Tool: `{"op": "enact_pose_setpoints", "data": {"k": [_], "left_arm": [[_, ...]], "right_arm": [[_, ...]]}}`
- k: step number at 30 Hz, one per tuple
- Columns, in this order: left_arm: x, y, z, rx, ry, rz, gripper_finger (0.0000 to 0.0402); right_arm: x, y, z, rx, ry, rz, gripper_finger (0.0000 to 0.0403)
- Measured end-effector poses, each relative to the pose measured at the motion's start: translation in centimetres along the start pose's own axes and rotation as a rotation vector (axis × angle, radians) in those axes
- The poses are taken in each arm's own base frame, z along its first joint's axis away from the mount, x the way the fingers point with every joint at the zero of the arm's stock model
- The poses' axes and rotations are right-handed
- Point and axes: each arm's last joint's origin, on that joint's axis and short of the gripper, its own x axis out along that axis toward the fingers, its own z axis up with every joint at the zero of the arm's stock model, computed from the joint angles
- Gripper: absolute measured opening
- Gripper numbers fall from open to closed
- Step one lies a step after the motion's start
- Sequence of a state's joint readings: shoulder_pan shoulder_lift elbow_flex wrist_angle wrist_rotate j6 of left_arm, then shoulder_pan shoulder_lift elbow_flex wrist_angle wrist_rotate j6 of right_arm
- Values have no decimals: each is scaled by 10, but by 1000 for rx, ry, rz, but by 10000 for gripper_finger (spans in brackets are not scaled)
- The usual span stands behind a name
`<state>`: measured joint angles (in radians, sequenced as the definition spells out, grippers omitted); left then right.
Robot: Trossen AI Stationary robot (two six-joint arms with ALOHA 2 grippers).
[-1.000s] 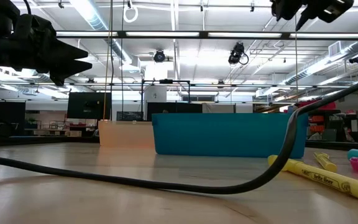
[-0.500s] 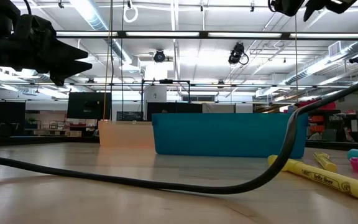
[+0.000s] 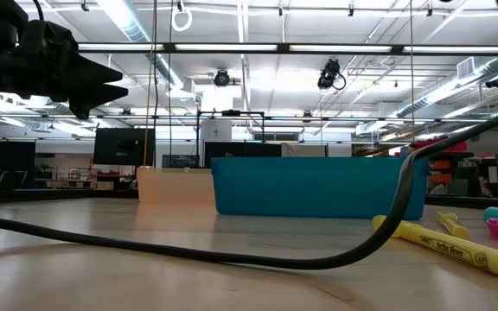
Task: Pick & Place Markers
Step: Put the blue marker into the yellow transparent bin
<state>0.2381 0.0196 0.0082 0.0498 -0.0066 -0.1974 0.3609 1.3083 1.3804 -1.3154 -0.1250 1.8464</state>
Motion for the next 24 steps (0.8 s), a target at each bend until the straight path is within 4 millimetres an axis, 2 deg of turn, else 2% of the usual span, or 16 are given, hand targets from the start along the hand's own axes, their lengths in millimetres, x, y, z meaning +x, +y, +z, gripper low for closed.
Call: {"op": "enact_pose_setpoints", "data": {"k": [10, 12, 15, 24], "left_arm": [[0, 0, 0, 0, 0, 0, 222], [0, 0, 0, 0, 0, 0, 222], [0, 0, 0, 1, 0, 0, 222], [0, 0, 0, 0, 1, 0, 222]], "right_arm": [[0, -4, 3, 0, -75, -25, 155], [5, -4, 6, 10, -79, -32, 155], [24, -3, 10, 3, -76, -22, 155], [97, -5, 22, -5, 8, 13, 155]]}}
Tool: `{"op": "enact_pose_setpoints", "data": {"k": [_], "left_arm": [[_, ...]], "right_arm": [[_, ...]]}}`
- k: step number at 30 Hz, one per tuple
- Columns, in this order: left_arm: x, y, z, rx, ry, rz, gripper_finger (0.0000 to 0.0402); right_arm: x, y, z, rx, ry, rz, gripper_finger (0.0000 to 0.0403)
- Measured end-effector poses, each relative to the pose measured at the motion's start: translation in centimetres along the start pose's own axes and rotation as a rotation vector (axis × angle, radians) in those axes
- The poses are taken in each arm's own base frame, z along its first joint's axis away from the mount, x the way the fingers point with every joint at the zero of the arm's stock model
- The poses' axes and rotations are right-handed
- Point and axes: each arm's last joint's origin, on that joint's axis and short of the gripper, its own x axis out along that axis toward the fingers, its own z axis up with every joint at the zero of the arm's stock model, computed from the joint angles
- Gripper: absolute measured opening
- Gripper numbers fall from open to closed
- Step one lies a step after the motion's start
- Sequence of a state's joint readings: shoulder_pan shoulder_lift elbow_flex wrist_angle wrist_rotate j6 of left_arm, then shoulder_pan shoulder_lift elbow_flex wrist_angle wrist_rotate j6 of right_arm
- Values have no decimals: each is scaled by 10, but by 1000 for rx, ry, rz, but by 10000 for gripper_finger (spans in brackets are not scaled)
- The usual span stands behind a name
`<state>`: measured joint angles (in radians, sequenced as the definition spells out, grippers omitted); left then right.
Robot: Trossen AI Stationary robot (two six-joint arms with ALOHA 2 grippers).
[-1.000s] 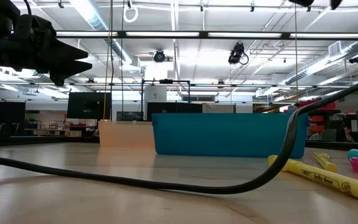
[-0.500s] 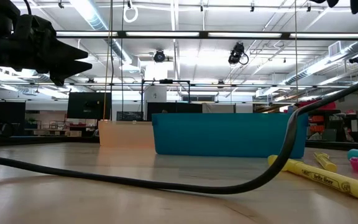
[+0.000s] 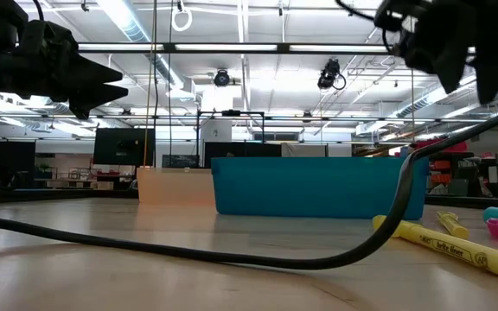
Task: Pick & Place Markers
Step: Put the blue marker into the yellow transparent bin
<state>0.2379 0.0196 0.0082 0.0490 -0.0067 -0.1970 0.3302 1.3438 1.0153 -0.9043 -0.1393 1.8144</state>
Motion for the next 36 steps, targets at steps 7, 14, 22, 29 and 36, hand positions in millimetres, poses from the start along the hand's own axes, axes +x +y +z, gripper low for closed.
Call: {"op": "enact_pose_setpoints", "data": {"k": [7, 14, 22, 29, 36], "left_arm": [[0, 0, 0, 0, 0, 0, 222], [0, 0, 0, -1, 0, 0, 222], [0, 0, 0, 0, 0, 0, 222], [0, 0, 0, 0, 0, 0, 222], [0, 0, 0, 0, 0, 0, 222]], "right_arm": [[28, -6, 4, -3, 30, -110, 155], [46, -6, 5, -5, 30, -155, 155], [62, -3, 5, -22, 41, -188, 155], [77, -8, 3, -33, 52, -191, 155], [87, -16, 5, -35, 53, -199, 155]]}}
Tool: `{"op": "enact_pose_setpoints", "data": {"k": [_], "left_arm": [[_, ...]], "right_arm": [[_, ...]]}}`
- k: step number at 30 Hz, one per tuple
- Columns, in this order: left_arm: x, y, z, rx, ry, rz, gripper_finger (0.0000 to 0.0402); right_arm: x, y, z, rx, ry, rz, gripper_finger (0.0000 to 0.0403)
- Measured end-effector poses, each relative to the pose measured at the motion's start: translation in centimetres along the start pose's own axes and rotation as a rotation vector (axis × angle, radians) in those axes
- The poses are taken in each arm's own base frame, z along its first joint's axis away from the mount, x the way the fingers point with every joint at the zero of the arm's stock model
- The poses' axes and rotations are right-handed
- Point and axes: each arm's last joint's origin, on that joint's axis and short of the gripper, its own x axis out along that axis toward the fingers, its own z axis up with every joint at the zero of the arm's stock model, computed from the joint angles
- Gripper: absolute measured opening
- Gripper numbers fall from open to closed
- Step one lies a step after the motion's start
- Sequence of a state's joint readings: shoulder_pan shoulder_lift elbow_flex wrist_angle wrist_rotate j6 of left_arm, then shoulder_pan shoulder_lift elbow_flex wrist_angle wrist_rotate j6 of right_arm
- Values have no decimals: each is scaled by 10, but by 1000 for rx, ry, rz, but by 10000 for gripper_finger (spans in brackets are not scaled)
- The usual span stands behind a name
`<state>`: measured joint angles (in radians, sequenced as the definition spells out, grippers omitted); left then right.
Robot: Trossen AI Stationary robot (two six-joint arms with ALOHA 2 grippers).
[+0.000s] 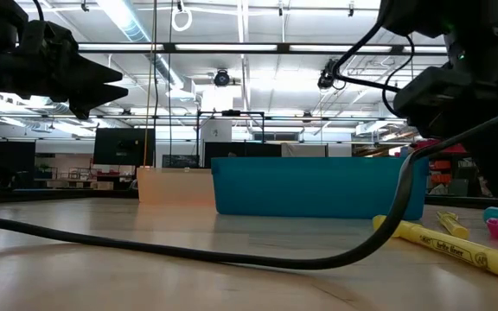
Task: Pick & Place Markers
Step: Put the blue marker into the yellow transparent bin
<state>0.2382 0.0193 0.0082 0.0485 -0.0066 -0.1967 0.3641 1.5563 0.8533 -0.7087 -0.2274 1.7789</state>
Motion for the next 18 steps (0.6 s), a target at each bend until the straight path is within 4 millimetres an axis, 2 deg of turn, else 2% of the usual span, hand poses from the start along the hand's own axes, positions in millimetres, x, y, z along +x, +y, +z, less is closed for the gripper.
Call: {"op": "enact_pose_setpoints", "data": {"k": [12, 18], "left_arm": [[0, 0, 0, 0, 0, 0, 222], [0, 0, 0, -1, 0, 0, 222]], "right_arm": [[22, 5, 3, -43, 4, -35, 155], [24, 5, 1, -27, 15, -42, 154]]}}
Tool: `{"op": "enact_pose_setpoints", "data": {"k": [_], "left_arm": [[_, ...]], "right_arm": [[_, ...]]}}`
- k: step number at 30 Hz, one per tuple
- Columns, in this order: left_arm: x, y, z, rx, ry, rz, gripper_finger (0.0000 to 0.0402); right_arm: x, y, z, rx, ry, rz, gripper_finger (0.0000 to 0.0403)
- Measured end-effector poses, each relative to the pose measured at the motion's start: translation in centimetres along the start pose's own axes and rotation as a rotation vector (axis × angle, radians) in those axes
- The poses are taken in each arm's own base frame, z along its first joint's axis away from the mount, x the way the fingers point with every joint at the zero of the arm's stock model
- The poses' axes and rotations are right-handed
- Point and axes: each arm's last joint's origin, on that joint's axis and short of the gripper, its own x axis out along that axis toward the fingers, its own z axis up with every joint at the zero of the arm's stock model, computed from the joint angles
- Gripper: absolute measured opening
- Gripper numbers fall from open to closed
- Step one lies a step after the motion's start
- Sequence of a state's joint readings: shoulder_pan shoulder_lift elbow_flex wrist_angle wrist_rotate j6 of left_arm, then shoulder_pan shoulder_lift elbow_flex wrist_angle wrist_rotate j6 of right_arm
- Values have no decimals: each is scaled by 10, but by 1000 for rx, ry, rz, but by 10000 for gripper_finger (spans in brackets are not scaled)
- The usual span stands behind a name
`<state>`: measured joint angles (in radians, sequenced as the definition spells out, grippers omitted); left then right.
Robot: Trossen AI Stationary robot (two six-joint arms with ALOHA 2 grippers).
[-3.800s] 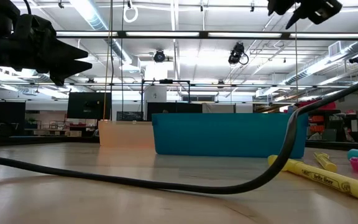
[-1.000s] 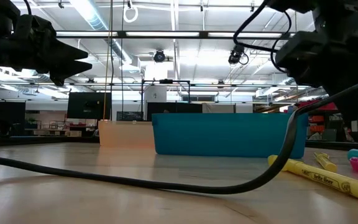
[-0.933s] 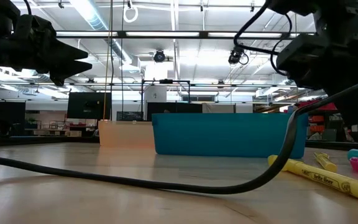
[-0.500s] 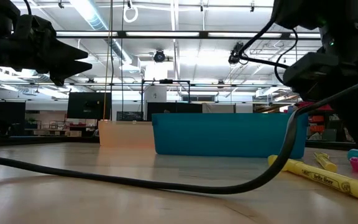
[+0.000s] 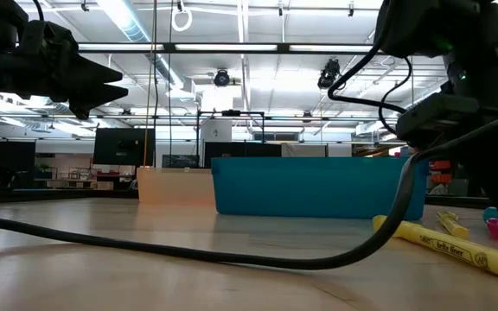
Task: Pick & Place Markers
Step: Put the blue marker into the yellow transparent bin
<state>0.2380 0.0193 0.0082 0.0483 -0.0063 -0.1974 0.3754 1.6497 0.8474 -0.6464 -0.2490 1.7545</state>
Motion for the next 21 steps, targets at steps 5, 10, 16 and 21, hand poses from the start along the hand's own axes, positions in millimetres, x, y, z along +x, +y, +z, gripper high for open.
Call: {"op": "enact_pose_setpoints", "data": {"k": [5, 10, 16, 21], "left_arm": [[0, 0, 0, 0, 0, 0, 222], [0, 0, 0, 1, 0, 0, 222], [0, 0, 0, 0, 0, 0, 222], [0, 0, 0, 0, 0, 0, 222]], "right_arm": [[1, -1, -4, 23, 5, -5, 123], [3, -1, -7, 44, 3, -9, 65], [4, 0, -7, 44, 11, -1, 34], [4, 0, -7, 44, 11, -1, 40]]}}
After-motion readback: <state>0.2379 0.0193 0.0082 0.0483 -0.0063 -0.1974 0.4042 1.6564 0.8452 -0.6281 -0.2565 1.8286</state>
